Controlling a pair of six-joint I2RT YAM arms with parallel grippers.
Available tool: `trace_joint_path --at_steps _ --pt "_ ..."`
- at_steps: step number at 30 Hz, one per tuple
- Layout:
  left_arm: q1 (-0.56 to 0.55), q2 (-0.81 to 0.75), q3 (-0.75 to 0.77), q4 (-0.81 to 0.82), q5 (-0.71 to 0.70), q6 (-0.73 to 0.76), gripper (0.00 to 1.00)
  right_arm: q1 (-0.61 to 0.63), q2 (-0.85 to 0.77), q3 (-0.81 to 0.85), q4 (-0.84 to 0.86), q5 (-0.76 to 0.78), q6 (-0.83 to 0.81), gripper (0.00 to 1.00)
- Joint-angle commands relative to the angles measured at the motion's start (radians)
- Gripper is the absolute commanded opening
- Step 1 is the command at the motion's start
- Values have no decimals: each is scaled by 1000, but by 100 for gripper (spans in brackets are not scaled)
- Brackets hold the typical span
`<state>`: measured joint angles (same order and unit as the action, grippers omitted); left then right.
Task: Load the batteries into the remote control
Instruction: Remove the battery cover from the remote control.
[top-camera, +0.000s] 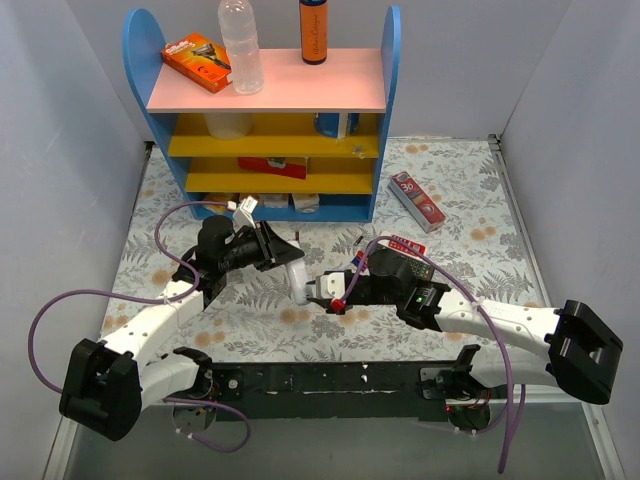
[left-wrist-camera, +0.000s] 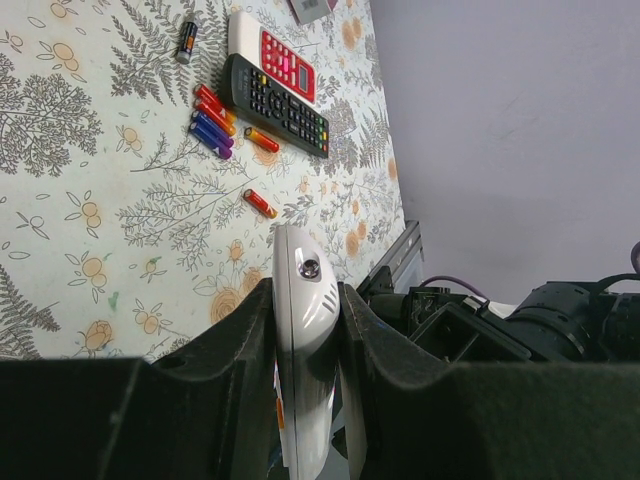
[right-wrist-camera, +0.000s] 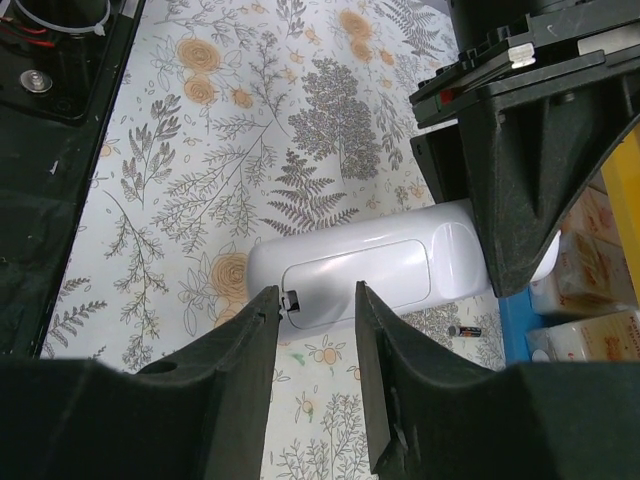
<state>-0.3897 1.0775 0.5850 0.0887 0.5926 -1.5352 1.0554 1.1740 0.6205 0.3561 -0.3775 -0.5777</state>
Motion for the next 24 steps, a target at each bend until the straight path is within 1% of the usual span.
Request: trace_joint_path --at_steps 1,10,24 --pt "3 -4 24 8 -5 -12 0 5 1 44 7 -8 -4 44" --pt "5 -8 30 8 18 -20 0 5 27 39 49 29 -4 42" --pt "3 5 30 9 38 -22 0 5 50 30 99 68 -1 32"
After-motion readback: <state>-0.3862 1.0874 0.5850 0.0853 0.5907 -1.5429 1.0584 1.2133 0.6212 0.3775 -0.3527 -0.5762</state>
